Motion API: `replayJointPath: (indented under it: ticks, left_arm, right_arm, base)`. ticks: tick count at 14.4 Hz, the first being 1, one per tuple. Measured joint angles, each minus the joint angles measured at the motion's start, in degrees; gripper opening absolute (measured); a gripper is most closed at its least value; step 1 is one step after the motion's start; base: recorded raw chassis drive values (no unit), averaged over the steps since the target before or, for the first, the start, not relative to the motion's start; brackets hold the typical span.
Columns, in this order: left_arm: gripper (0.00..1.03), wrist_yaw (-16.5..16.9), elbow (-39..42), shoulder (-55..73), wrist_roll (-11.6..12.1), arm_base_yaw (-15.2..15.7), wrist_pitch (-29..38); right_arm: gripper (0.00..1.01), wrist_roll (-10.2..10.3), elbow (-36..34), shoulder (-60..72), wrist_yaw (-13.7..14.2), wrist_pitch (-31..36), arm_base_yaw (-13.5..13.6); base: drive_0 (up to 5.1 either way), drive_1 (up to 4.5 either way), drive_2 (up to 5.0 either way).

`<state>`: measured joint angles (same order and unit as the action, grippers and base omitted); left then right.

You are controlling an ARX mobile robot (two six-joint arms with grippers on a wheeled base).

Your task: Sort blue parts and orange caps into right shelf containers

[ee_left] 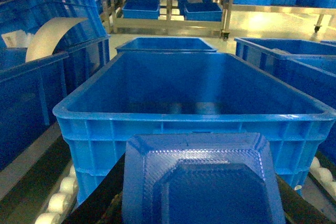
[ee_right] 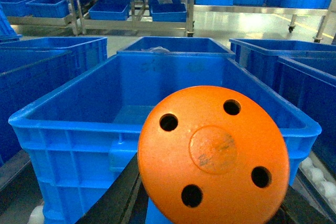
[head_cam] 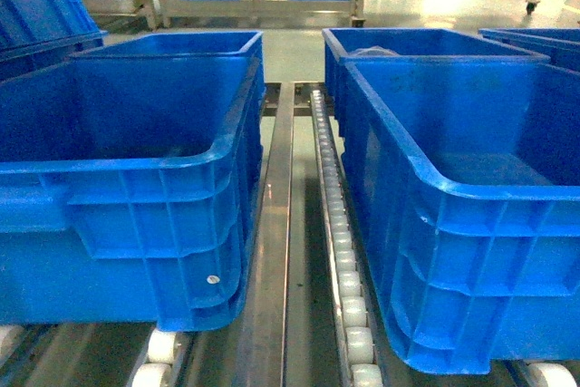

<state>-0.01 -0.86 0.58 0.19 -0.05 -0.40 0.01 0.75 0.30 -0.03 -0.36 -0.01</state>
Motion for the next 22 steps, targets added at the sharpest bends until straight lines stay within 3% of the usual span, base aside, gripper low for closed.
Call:
replayJointPath:
  ticks: [11, 12, 13, 14, 16, 18, 19, 22]
  left_arm:
    - [0.43, 0.0, 0.0, 0.0, 0.0, 0.0, 0.0]
    - [0.43, -0.7, 0.0, 0.0, 0.0, -0.2, 0.4]
    - [0.43, -9.0, 0.0, 3.1, -0.2, -4.5, 9.6]
    - [0.43, -11.3, -0.2, 10.8, -0.1, -6.9, 19.0]
    - [0.43, -7.8, -5.2, 32.9, -0.1, -3.5, 36.4]
    - [0.43, -2.2, -20.2, 54.7, -2.1, -0.7, 47.1]
    - [0.43, -1.2, -26.9, 64.9, -3.0, 0.5, 47.9]
    - [0.43, -1.4, -35.5, 78.4, -4.0, 1.0, 44.3]
  right_arm:
    - [0.42, 0.0, 0.0, 0.0, 0.0, 0.0, 0.0]
    - [0.42, -0.9, 0.0, 0.3, 1.3, 0.5, 0.6]
    - [0.42, -2.5, 0.3, 4.2, 4.8, 5.5, 3.1]
    - [0.42, -3.4, 1.6, 10.6, 4.7, 11.2, 4.4]
    - [0.42, -4.3, 9.6, 26.8, 3.2, 26.3, 4.9]
    - [0.42, -3.9, 20.1, 45.2, 0.8, 37.7, 4.8]
    - [0.42, -3.0, 24.8, 55.6, 1.2, 40.5, 4.8]
    - [0.42, -1.1, 32.2, 70.2, 2.2, 39.9, 4.8]
  base:
    - [0.0, 0.00, 0.0]
    - [0.0, 0.00, 0.0]
    - [0.0, 0.00, 0.0]
    - [0.0, 0.00, 0.0]
    - [0.0, 0.00, 0.0]
    - [0.0, 0.00, 0.0]
    - [0.0, 0.00, 0.0]
    - [0.0, 0.00, 0.0]
